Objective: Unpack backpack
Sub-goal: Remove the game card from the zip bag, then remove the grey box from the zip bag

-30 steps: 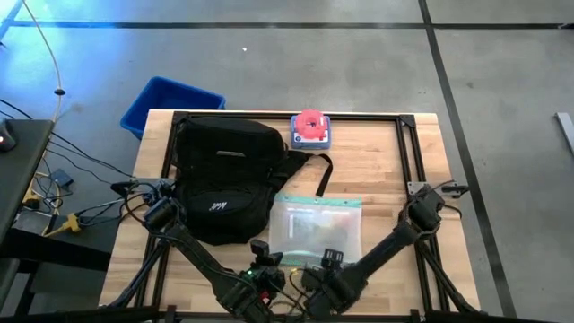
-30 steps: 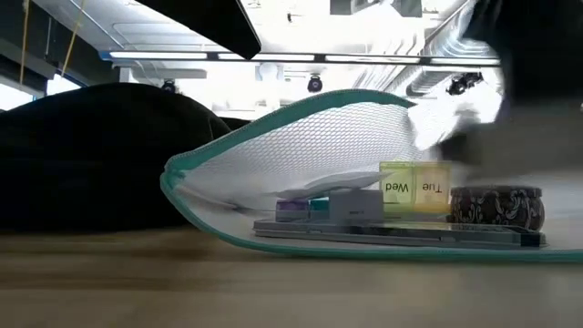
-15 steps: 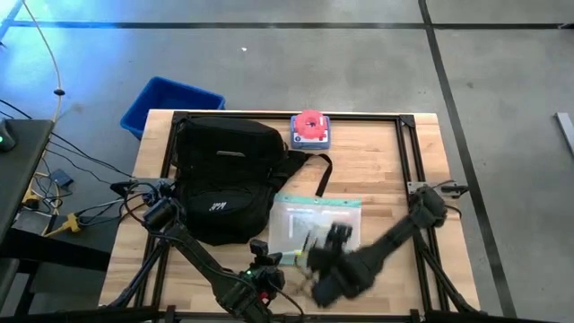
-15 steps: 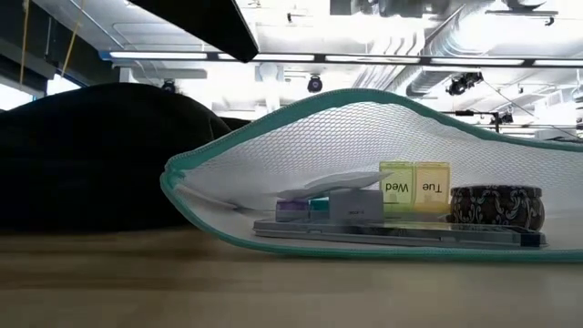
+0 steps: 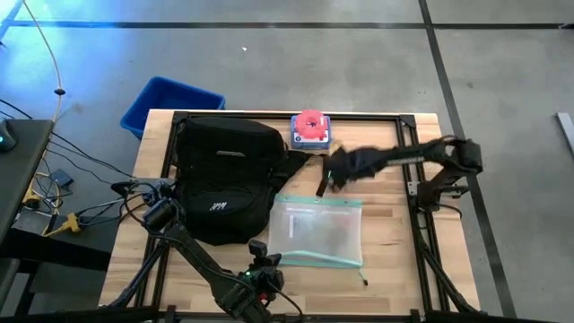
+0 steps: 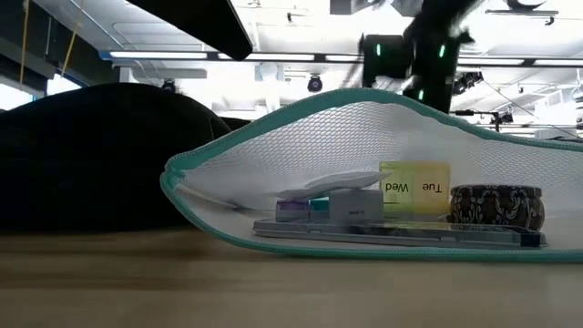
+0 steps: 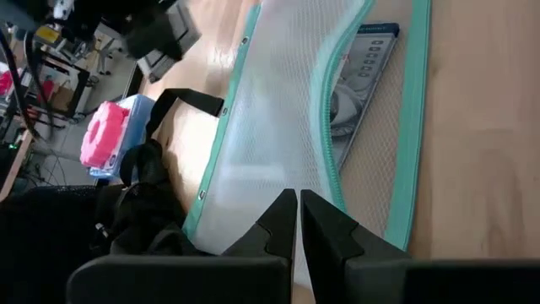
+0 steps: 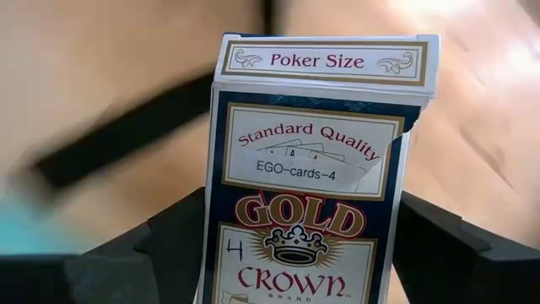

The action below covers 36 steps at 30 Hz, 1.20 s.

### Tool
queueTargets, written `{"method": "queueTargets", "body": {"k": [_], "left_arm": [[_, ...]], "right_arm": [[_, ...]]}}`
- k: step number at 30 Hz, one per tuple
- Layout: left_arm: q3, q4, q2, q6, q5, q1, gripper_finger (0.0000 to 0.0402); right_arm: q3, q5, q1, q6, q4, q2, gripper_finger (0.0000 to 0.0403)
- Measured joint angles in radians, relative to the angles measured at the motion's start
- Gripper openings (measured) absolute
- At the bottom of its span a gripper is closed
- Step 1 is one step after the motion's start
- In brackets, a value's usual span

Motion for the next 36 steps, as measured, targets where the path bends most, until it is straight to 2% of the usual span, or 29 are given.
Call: {"method": "queueTargets", "body": {"k": [4,8,9,12,13,15,19,22,24,29,32,36], "left_arm": [[0.0,0.002,0.0,0.0,-0.001,0.011,0.0],[0.0,0.015,0.0,0.002,0.026,0.03,0.0],[0.0,0.021,0.0,0.009,0.045,0.034,0.0],[0.0,0.029,0.0,0.016,0.09,0.047,0.0],[0.0,0.031,0.0,0.016,0.096,0.049,0.0],[0.0,0.032,0.0,0.016,0.097,0.05,0.0],[0.0,0.048,0.0,0.017,0.099,0.044,0.0],[0.0,0.064,0.0,0.025,0.137,0.042,0.0],[0.0,0.085,0.0,0.065,0.184,0.041,0.0002],[0.001,0.15,0.003,0.134,0.219,0.04,0.0017],[0.001,0.156,0.004,0.166,0.211,0.043,0.003],[0.001,0.156,0.004,0.168,0.2,0.065,0.0046]], "right_arm": [[-0.086,-0.052,-0.214,-0.071,0.2,-0.009,0.028],[-0.1,-0.131,-0.34,-0.162,0.338,-0.004,0.028],[-0.089,-0.14,-0.36,-0.175,0.34,-0.004,0.0291],[-0.052,-0.136,-0.4,-0.189,0.32,-0.004,0.0365],[-0.039,-0.134,-0.406,-0.18,0.299,-0.005,0.0378],[-0.018,-0.135,-0.408,-0.18,0.253,-0.005,0.0368],[0.021,-0.132,-0.358,-0.241,0.17,-0.005,0.0318],[0.038,-0.13,-0.257,-0.304,0.078,-0.013,0.03],[0.031,-0.104,-0.145,-0.308,0.037,-0.04,0.0296],[-0.006,-0.054,0.259,-0.201,0.03,-0.129,0.0295],[-0.019,-0.005,0.547,-0.097,0.153,-0.14,0.0295],[-0.059,0.051,0.873,-0.055,0.515,-0.091,0.0295]]}}
